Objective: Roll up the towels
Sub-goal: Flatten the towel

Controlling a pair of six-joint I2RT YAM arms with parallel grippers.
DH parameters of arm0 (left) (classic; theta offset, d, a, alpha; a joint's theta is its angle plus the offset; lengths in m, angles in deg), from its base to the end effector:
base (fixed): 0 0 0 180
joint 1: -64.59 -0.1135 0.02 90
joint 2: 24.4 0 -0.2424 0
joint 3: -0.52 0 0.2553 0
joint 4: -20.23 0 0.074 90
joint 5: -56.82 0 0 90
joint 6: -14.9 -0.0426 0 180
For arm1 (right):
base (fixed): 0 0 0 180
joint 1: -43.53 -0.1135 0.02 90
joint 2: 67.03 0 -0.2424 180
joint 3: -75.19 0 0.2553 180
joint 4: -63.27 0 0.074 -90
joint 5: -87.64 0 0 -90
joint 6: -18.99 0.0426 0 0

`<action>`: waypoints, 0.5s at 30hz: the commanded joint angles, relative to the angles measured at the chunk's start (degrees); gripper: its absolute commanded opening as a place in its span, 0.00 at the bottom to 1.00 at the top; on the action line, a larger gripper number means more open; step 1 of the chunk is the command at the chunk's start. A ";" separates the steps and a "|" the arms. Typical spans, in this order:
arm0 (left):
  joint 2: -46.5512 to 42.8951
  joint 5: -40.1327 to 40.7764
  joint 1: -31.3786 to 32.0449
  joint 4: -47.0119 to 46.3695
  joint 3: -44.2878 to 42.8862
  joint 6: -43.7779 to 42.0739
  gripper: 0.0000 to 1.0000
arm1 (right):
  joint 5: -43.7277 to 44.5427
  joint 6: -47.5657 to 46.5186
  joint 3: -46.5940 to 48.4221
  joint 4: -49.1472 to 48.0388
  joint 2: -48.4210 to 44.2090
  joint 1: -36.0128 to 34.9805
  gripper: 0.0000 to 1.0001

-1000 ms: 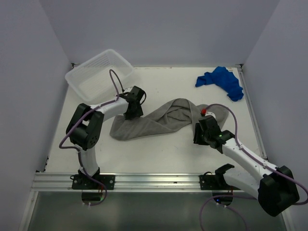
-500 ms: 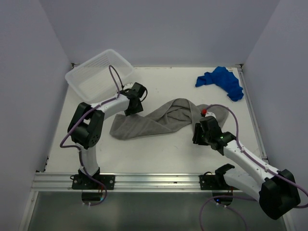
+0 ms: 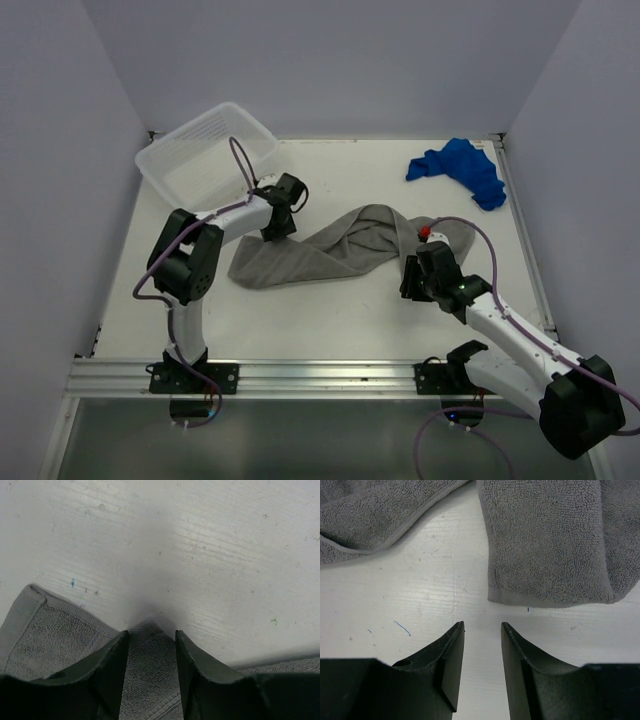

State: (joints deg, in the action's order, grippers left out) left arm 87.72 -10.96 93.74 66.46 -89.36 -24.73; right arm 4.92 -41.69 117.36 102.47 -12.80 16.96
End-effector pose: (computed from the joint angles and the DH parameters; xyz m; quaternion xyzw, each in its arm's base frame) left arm 0.3478 -0.1755 0.1359 -0.2129 0.9409 0.0283 0.2620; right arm 0.1819 0.0850 0.1662 0.0436 0.9407 0.1022 0.3205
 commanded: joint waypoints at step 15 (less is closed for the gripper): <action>0.30 3.89 0.12 3.39 -2.63 1.57 0.27 | -1.22 -0.58 -0.37 -2.14 -0.19 0.11 0.39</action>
State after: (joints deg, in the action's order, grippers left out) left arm 89.18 -8.86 93.76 68.26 -90.76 -24.64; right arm 4.05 -41.69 117.36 102.07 -12.80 16.96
